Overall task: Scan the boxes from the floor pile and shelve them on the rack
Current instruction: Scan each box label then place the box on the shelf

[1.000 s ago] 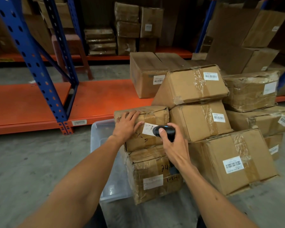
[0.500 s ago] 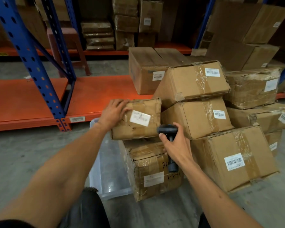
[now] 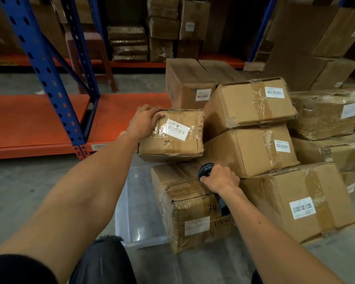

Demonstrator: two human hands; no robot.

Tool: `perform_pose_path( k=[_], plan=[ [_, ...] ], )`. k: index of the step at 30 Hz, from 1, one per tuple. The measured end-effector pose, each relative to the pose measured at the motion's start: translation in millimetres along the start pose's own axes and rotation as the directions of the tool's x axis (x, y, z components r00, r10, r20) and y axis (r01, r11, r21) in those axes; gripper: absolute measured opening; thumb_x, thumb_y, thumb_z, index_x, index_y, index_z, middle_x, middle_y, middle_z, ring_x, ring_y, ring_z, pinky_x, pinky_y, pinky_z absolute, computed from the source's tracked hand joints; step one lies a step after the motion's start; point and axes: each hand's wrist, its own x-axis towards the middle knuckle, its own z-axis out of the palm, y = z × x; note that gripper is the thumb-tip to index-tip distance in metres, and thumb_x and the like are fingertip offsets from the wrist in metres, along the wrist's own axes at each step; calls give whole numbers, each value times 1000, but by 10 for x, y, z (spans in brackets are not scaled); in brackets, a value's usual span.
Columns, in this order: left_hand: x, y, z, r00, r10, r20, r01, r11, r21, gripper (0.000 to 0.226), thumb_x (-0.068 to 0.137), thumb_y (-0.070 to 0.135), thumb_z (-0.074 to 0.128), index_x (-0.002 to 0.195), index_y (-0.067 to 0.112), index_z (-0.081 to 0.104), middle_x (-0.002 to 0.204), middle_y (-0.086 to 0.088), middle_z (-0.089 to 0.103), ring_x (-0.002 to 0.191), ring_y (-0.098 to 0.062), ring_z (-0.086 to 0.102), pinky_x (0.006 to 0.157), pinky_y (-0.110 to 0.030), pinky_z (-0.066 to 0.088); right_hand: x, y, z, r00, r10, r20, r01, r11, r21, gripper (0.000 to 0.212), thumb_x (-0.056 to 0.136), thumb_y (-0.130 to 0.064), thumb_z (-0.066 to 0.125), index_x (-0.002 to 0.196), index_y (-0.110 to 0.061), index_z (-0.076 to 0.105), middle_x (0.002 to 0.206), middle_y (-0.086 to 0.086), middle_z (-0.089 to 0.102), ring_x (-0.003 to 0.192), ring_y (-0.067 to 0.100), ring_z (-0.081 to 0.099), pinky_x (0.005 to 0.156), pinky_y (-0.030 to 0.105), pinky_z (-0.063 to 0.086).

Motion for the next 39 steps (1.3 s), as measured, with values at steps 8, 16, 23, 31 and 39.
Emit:
perform_pose_path(
  k=[8, 16, 23, 31, 39],
  plan=[
    [22, 85, 84, 999, -32, 9, 32, 999, -26, 44, 103, 47, 40, 140, 28, 54, 136, -9, 49, 128, -28, 39, 106, -46, 39, -13, 132, -56, 999, -13, 36, 12, 999, 39, 72, 89, -53, 72, 142, -16, 41, 133, 12, 60, 122, 34, 59, 94, 40, 48],
    [-129, -19, 52, 1000, -21, 7, 21, 999, -42, 44, 102, 45, 46, 140, 26, 55, 131, -8, 52, 125, -26, 42, 106, -41, 38, 306, -98, -352, 980, -96, -175, 169, 868, 468, 104, 77, -79, 62, 159, -35, 16, 164, 10, 31, 145, 35, 37, 115, 55, 36],
    [-292, -149, 133, 993, -29, -112, 16, 993, -115, 45, 96, 39, 60, 133, 13, 61, 120, -12, 56, 121, -29, 46, 102, -25, 30, 684, -685, -446, 982, -184, -30, 150, 687, 711, 111, 70, -90, 61, 155, -55, 0, 170, 12, 14, 152, 40, 24, 119, 61, 26],
    [-377, -98, 208, 921, -383, -76, 307, 831, -463, 59, 82, 72, 60, 127, 35, 53, 135, -3, 46, 122, -22, 50, 105, -42, 43, 1029, -841, -218, 987, -125, -99, 150, 520, 841, 84, 70, -79, 72, 139, -49, 34, 133, 5, 53, 118, 28, 53, 94, 43, 42],
    [-396, 36, 290, 910, -408, -77, 316, 799, -511, 68, 65, 90, 56, 121, 50, 58, 129, 4, 53, 117, -16, 51, 102, -41, 43, 1111, -786, -155, 970, -156, -189, 242, 497, 834, 54, 82, -63, 75, 125, -45, 47, 122, 1, 57, 99, 13, 54, 75, 32, 39]
  ],
)
